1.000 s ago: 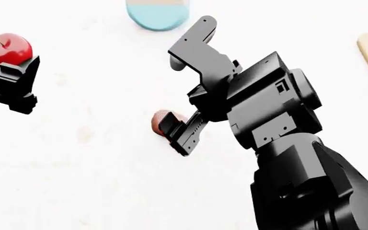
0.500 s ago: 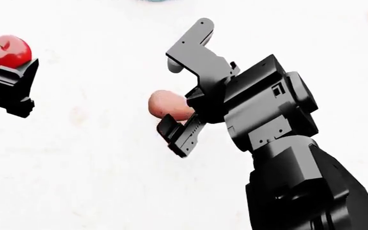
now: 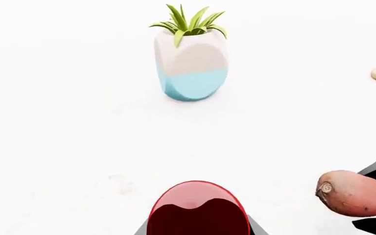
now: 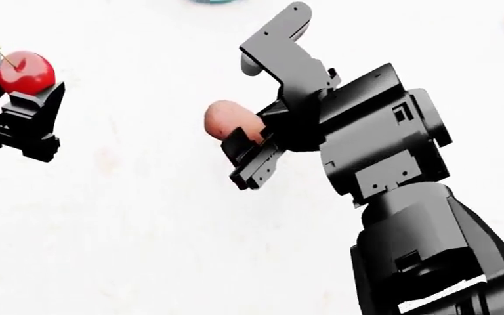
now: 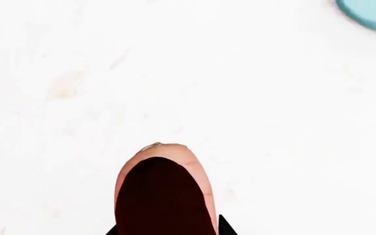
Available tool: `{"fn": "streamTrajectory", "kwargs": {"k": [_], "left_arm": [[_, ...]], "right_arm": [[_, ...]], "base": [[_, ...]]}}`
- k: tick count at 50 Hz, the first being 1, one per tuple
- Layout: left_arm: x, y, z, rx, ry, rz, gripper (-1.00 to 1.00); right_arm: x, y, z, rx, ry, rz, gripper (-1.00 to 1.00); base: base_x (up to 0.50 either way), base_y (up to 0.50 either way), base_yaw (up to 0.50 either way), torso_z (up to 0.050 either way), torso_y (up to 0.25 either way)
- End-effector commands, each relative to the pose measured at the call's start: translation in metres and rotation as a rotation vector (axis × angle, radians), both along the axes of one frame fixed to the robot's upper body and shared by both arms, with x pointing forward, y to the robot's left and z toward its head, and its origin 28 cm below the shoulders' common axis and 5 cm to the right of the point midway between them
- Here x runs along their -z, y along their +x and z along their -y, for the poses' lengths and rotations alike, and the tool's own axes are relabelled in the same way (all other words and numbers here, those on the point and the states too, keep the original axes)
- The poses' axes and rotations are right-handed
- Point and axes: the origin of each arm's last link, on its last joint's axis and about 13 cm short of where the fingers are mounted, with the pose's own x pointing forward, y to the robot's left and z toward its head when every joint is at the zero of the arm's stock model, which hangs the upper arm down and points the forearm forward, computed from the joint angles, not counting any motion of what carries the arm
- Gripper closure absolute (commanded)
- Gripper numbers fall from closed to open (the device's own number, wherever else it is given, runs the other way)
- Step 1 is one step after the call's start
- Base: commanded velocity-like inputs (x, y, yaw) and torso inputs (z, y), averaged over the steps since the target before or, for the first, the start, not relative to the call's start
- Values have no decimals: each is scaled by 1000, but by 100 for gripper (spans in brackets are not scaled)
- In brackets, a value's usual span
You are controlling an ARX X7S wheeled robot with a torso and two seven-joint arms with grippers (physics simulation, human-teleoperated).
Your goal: Place the cherry and the sweet potato on separate cutting boards.
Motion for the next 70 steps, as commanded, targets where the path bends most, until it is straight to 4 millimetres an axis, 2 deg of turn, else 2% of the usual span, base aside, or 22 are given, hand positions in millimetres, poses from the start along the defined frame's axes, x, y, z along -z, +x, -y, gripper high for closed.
{"fn": "streamTrajectory", "kwargs": {"k": [1, 25, 33, 42, 44, 46, 48, 61, 70], "left_arm": [[1, -1, 2, 15, -24, 1, 100], [1, -1, 2, 10, -29, -3, 100], [-1, 0, 4, 8, -29, 6, 100], [2, 3, 1, -33, -19, 28, 100], [7, 5, -1, -75, 67, 62, 100], [15, 6, -1, -70, 58, 42, 100], [14, 6, -2, -73, 44, 39, 100], [12, 3, -3, -68, 45, 26, 100], [13, 4, -2, -55, 51, 19, 100]], "right_arm": [[-9, -6, 9, 64, 50, 47, 100], [-5, -12, 25, 212, 154, 79, 100], [-4, -21, 36, 279, 220, 96, 100], [-11, -47, 56, 431, 265, 239, 100], [-10, -51, 59, 441, 264, 254, 100], [-6, -57, 62, 457, 251, 259, 100], [-5, -60, 64, 470, 247, 255, 100], [-5, -66, 70, 491, 223, 254, 100], [-4, -67, 70, 471, 210, 250, 100]], "base": [[0, 0, 0, 0, 236], [0, 0, 0, 0, 234], [0, 0, 0, 0, 233], [0, 0, 0, 0, 0], [0, 0, 0, 0, 0], [0, 0, 0, 0, 0], [0, 0, 0, 0, 0], [0, 0, 0, 0, 0], [0, -483, 0, 0, 0]]}}
